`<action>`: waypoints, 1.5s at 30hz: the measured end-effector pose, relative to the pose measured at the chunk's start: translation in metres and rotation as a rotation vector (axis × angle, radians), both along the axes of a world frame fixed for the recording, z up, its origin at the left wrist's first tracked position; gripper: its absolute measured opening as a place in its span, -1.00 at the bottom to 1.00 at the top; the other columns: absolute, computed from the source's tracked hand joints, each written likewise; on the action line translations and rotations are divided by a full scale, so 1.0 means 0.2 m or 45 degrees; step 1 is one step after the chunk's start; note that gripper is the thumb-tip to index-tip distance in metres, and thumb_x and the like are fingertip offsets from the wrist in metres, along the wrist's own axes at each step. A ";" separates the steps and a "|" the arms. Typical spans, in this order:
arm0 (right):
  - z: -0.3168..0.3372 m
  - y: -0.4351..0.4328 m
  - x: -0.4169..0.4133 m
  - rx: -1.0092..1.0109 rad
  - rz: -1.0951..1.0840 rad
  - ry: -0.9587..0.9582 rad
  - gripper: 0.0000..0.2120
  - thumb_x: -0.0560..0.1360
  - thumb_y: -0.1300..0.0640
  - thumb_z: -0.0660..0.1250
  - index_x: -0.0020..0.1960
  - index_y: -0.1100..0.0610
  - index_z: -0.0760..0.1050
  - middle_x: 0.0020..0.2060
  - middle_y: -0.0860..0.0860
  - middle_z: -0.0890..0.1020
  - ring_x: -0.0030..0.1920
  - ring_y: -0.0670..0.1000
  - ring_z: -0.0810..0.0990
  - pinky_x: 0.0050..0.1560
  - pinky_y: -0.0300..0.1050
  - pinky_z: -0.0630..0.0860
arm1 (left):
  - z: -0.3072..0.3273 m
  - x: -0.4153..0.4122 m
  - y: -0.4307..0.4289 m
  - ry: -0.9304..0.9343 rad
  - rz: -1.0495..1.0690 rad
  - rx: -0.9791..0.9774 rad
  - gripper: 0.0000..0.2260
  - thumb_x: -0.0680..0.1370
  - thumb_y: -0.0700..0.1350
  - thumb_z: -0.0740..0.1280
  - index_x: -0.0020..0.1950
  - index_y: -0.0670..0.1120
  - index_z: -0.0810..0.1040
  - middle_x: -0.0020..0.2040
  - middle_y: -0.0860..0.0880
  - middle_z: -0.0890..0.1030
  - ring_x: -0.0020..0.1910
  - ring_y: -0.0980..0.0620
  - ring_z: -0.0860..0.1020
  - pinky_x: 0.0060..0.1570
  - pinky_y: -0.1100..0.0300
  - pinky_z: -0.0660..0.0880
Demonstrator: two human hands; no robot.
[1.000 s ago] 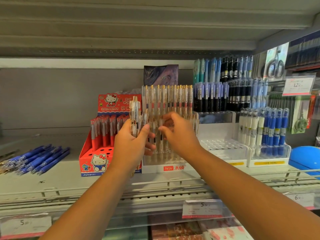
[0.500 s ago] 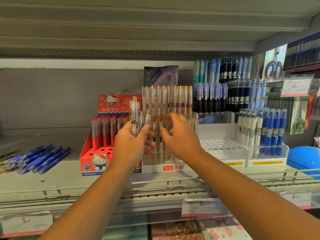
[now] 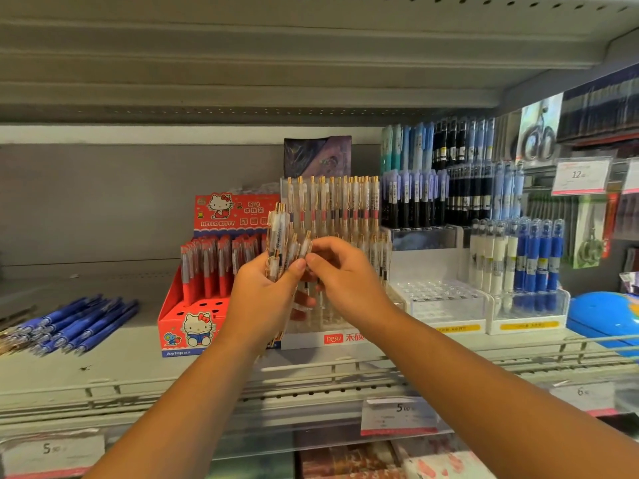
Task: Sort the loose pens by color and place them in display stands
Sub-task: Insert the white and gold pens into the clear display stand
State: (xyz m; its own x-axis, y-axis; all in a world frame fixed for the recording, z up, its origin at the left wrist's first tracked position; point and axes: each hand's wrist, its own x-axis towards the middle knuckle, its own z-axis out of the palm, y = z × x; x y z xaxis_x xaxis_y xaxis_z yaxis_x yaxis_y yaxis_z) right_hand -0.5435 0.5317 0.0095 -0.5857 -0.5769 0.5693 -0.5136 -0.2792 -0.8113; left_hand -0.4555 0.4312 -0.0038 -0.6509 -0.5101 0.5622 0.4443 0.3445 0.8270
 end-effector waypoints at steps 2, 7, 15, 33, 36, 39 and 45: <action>-0.01 0.01 -0.02 -0.024 -0.004 -0.015 -0.89 0.59 0.22 0.29 0.09 0.16 0.55 -0.16 -0.04 0.61 -0.25 -0.29 0.61 -0.36 -0.38 0.52 | 0.00 0.00 0.00 -0.025 -0.008 0.002 -0.90 0.61 -0.15 0.32 0.05 0.00 0.62 -0.17 -0.08 0.72 -0.29 -0.22 0.68 -0.34 -0.12 0.65; -0.03 0.02 -0.05 -0.049 -0.039 0.022 -0.92 0.57 0.21 0.34 0.03 0.17 0.59 -0.15 0.00 0.66 -0.15 -0.15 0.64 -0.16 -0.34 0.54 | -0.01 -0.01 0.00 -0.060 0.003 -0.072 -0.89 0.60 -0.13 0.35 0.09 0.01 0.62 -0.13 -0.04 0.72 -0.25 -0.17 0.69 -0.30 -0.13 0.65; 0.00 0.04 -0.09 -0.375 -0.033 -0.105 -0.87 0.60 0.23 0.26 0.14 0.10 0.49 -0.15 0.04 0.70 -0.15 0.04 0.70 -0.13 -0.07 0.65 | -0.01 -0.02 -0.01 -0.009 0.099 0.027 -0.94 0.61 -0.12 0.32 -0.02 -0.05 0.58 -0.25 -0.05 0.70 -0.38 -0.07 0.67 -0.45 0.02 0.61; 0.01 0.05 -0.21 -0.406 -0.335 0.293 -0.75 0.58 0.24 0.31 0.02 -0.13 0.46 -0.10 -0.17 0.61 -0.04 -0.13 0.64 -0.23 -0.21 0.63 | -0.02 -0.02 -0.04 0.014 0.117 0.072 -0.79 0.58 -0.17 0.27 -0.22 0.05 0.51 -0.44 -0.01 0.49 -0.55 0.07 0.35 -0.60 0.23 0.28; 0.00 0.04 -0.22 -0.321 -0.296 0.253 -0.78 0.57 0.28 0.32 0.04 -0.05 0.50 -0.09 -0.12 0.62 -0.05 -0.09 0.64 -0.25 -0.17 0.65 | -0.02 -0.02 -0.04 0.001 0.154 0.029 -0.74 0.59 -0.15 0.26 -0.24 0.13 0.54 -0.42 -0.02 0.51 -0.53 0.06 0.38 -0.58 0.21 0.32; -0.01 0.04 -0.24 -0.239 -0.285 0.188 -0.78 0.55 0.30 0.34 0.05 -0.01 0.52 -0.08 -0.08 0.62 -0.05 -0.08 0.65 -0.26 -0.20 0.64 | -0.02 -0.02 -0.03 -0.004 0.192 -0.035 -0.88 0.61 -0.12 0.26 -0.10 0.02 0.53 -0.41 -0.01 0.56 -0.51 0.02 0.44 -0.56 0.19 0.39; -0.03 0.01 -0.24 0.037 -0.298 0.212 -0.80 0.52 0.29 0.38 -0.01 0.00 0.53 -0.11 0.00 0.63 -0.07 0.00 0.65 -0.24 -0.17 0.66 | -0.01 -0.02 -0.01 -0.006 0.075 0.001 -0.96 0.63 -0.15 0.29 0.04 -0.08 0.53 -0.28 -0.02 0.66 -0.47 -0.03 0.58 -0.52 0.13 0.52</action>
State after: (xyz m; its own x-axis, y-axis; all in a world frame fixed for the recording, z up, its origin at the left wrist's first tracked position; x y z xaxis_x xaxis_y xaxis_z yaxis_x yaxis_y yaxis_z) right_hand -0.5921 0.5340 0.0034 -0.6047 -0.4546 0.6540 -0.6883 -0.1149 -0.7163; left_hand -0.4603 0.4297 -0.0067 -0.6224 -0.5479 0.5589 0.4193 0.3696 0.8292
